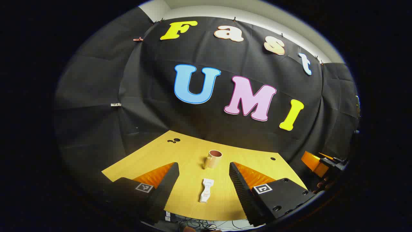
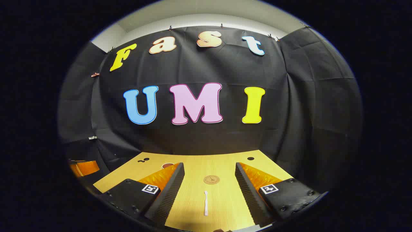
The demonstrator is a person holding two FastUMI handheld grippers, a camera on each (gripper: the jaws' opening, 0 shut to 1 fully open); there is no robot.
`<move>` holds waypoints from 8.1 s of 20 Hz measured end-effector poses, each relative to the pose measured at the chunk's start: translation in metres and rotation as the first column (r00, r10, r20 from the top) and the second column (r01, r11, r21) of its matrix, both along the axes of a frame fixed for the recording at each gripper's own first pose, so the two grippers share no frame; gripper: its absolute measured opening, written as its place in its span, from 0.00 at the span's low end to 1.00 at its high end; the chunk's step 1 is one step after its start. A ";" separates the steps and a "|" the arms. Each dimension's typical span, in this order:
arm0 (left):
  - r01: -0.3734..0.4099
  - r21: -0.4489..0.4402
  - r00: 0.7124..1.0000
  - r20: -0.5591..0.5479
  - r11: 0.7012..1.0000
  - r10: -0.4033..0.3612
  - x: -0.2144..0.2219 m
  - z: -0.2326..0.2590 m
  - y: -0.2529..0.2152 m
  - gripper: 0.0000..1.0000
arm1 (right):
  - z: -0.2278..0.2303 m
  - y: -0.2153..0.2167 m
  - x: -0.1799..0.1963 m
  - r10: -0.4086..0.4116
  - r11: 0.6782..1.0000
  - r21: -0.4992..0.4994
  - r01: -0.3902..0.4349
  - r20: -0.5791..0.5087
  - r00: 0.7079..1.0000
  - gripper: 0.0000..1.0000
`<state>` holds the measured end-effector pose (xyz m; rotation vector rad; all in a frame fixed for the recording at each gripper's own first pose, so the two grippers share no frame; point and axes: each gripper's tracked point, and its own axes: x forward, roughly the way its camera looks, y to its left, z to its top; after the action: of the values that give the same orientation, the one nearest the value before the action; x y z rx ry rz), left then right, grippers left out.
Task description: Put the toothbrush and toothpaste on the desktop into the cup, then pick up the cup and place it on the coaster on the desktop.
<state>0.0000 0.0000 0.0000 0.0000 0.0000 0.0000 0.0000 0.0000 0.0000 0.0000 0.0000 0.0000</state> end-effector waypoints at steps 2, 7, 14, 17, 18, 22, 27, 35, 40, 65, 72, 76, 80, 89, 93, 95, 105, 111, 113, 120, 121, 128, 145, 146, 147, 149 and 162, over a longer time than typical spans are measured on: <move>0.001 0.023 1.000 -0.029 1.000 0.000 0.005 -0.008 -0.005 0.97 | -0.003 -0.009 0.011 -0.013 1.000 -0.010 0.013 -0.010 1.000 0.97; -0.020 0.030 1.000 -0.023 0.999 0.021 0.021 -0.009 -0.007 0.97 | -0.003 -0.017 0.028 -0.007 1.000 -0.015 0.007 -0.015 1.000 0.97; -0.024 0.051 0.999 -0.034 0.998 0.026 0.040 -0.013 -0.016 0.97 | -0.008 -0.013 0.047 0.023 1.000 -0.014 -0.023 -0.031 0.999 0.97; -0.019 0.047 0.998 -0.058 0.999 0.022 0.049 -0.020 -0.018 0.97 | -0.016 -0.004 0.054 0.049 0.999 0.003 -0.049 -0.058 0.997 0.97; -0.023 0.043 0.997 -0.074 0.999 0.026 0.051 -0.022 -0.017 0.97 | -0.019 -0.004 0.057 0.053 0.999 -0.001 -0.053 -0.063 0.997 0.97; -0.031 0.030 0.995 -0.095 0.999 0.034 0.061 -0.027 -0.017 0.97 | -0.024 0.004 0.063 0.093 0.995 -0.016 -0.094 -0.070 0.993 0.97; 0.019 0.042 0.993 -0.118 0.999 -0.014 0.077 -0.033 -0.032 0.97 | -0.030 0.007 0.074 0.128 0.992 -0.010 -0.129 -0.082 0.988 0.97; 0.034 0.075 0.981 -0.195 0.997 -0.018 0.111 -0.061 -0.036 0.97 | -0.043 0.007 0.099 0.169 0.986 0.010 -0.169 -0.113 0.979 0.97; 0.026 0.117 0.964 -0.264 0.993 0.006 0.136 -0.097 -0.032 0.97 | -0.055 0.006 0.116 0.188 0.982 0.024 -0.187 -0.144 0.972 0.97; -0.060 0.181 0.768 -0.620 0.982 0.161 0.207 -0.276 0.001 0.91 | -0.128 -0.016 0.170 0.266 0.963 0.041 -0.267 -0.317 0.910 0.96; -0.041 0.210 0.764 -0.624 0.977 0.166 0.211 -0.279 0.001 0.66 | -0.160 -0.016 0.161 0.258 0.965 0.069 -0.252 -0.406 0.877 0.98; -0.040 0.205 0.786 -0.597 0.978 0.157 0.213 -0.278 0.001 0.42 | -0.180 -0.015 0.152 0.245 0.967 0.053 -0.250 -0.474 0.846 0.98; -0.019 0.210 0.790 -0.596 0.978 0.143 0.213 -0.277 -0.001 0.33 | -0.206 -0.011 0.143 0.241 0.962 0.022 -0.272 -0.539 0.808 0.98; 0.008 0.189 0.812 -0.574 0.982 0.104 0.201 -0.267 -0.008 0.20 | -0.255 0.005 0.145 0.219 0.960 0.015 -0.278 -0.656 0.722 0.98; 0.015 0.145 0.839 -0.540 0.989 0.066 0.188 -0.242 -0.015 0.20 | -0.278 0.010 0.141 0.192 0.967 0.018 -0.255 -0.709 0.679 0.98; 0.002 0.117 0.843 -0.535 0.993 0.061 0.178 -0.233 -0.015 0.20 | -0.289 0.009 0.137 0.153 0.969 -0.020 -0.248 -0.740 0.655 0.98; 0.006 0.116 0.845 -0.532 0.993 0.057 0.133 -0.222 -0.006 0.20 | -0.321 0.005 0.123 0.080 0.981 -0.041 -0.190 -0.807 0.585 0.98; 0.001 0.103 0.845 -0.532 0.995 0.055 0.128 -0.223 -0.007 0.20 | -0.323 0.005 0.124 0.059 0.984 -0.052 -0.171 -0.807 0.587 0.73; 0.000 0.090 0.845 -0.533 0.996 0.049 0.127 -0.225 -0.009 0.20 | -0.324 0.009 0.124 0.081 0.978 -0.049 -0.205 -0.809 0.582 0.44; -0.004 0.071 0.830 -0.556 0.997 0.043 0.123 -0.237 -0.014 0.20 | -0.324 0.012 0.119 0.185 0.932 -0.028 -0.362 -0.821 0.541 0.09; -0.006 0.069 0.826 -0.562 0.998 0.044 0.123 -0.239 -0.015 0.20 | -0.324 0.012 0.117 0.196 0.924 -0.026 -0.381 -0.824 0.532 0.08; 0.001 0.059 0.831 -0.556 0.998 0.032 0.128 -0.233 -0.021 0.20 | -0.318 0.010 0.107 0.268 0.934 0.097 -0.343 -0.828 0.493 0.05; 0.063 -0.010 0.961 -0.269 0.998 -0.063 0.241 -0.094 -0.065 0.20 | -0.255 -0.063 0.114 0.292 0.946 0.144 -0.290 -0.767 0.571 0.05; 0.066 -0.007 0.968 -0.242 0.998 -0.066 0.255 -0.082 -0.070 0.20 | -0.253 -0.065 0.116 0.292 0.947 0.146 -0.287 -0.766 0.572 0.05; 0.068 -0.007 0.974 -0.218 0.998 -0.068 0.267 -0.071 -0.073 0.20 | -0.251 -0.067 0.118 0.293 0.947 0.149 -0.285 -0.765 0.574 0.05; 0.077 -0.005 0.982 -0.172 0.997 -0.076 0.288 -0.052 -0.079 0.20 | -0.246 -0.070 0.123 0.294 0.949 0.157 -0.275 -0.756 0.584 0.05; 0.106 0.100 0.993 0.042 0.989 -0.111 0.417 0.001 -0.095 0.20 | -0.262 -0.070 0.128 0.282 0.951 0.153 -0.267 -0.785 0.551 0.05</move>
<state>0.4166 -0.0951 0.0009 0.0978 -0.0475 -0.1089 0.1283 -0.0700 -0.2623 0.0167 0.9317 0.3246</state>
